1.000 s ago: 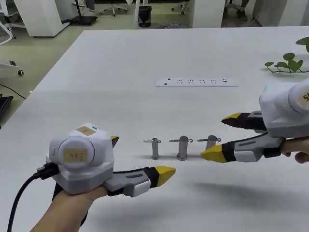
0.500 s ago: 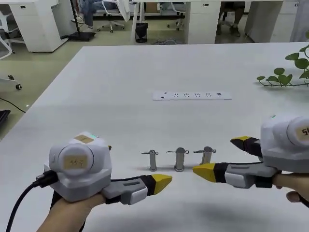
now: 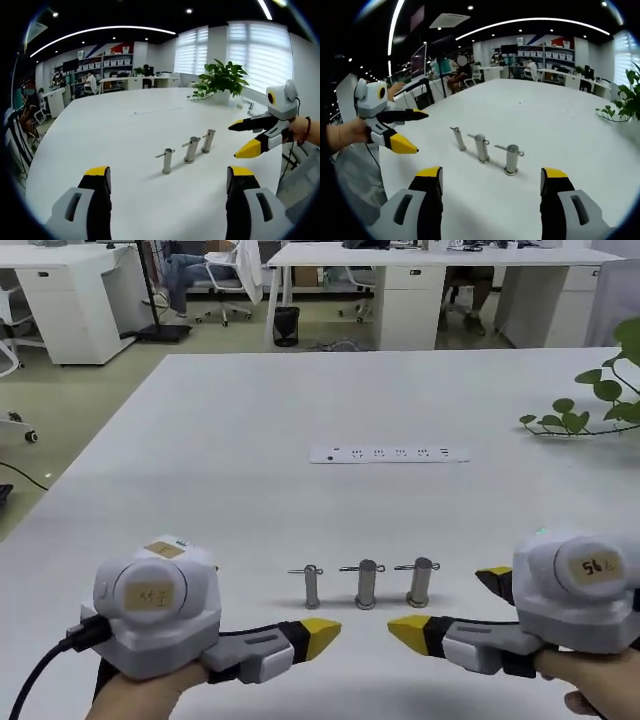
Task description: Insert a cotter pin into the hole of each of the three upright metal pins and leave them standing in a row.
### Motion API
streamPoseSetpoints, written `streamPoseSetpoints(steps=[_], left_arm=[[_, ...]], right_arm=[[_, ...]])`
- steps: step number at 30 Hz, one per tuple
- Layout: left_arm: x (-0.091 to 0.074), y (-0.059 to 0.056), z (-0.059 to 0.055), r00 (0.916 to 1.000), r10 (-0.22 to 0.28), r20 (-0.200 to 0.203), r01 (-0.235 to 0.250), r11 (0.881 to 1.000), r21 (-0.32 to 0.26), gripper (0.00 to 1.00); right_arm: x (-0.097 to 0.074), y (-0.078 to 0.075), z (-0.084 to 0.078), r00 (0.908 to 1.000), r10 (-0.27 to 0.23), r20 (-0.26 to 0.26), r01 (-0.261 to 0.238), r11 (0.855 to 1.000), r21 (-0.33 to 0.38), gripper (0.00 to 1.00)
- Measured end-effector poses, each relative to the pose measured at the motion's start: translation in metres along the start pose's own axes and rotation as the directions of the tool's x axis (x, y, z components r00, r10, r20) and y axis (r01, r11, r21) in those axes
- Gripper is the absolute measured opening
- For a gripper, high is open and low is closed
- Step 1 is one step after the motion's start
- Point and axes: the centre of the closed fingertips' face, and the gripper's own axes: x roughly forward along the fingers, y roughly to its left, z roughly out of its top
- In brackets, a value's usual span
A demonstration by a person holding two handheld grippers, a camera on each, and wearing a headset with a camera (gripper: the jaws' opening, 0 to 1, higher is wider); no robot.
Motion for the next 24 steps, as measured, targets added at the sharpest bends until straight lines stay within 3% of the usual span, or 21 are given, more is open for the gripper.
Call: streamPoseSetpoints(steps=[4,13,24], left_arm=[[-0.0007,-0.0010,-0.0009,1.0000,0.000,-0.004,0.000,1.000,-0.002,0.94],[-0.0023,-0.0041,-0.0032,1.0000,-0.003,-0.003,0.003,1.000,-0.003,0.93],[-0.0026,-0.0049,-0.0030,1.0000,-0.006,-0.005,0.006,1.000,-0.002,0.92]], right_arm=[[-0.0013,-0.0002,-0.0062,0.9998,-0.017,-0.011,0.017,1.000,0.016,0.76],[-0.0071,0.0029,-0.0048,0.9997,-0.016,0.020,0.015,0.997,0.082,0.75],[-0.0072,0.0036,-0.0038,0.9995,-0.017,0.028,0.016,0.998,0.063,0.74]])
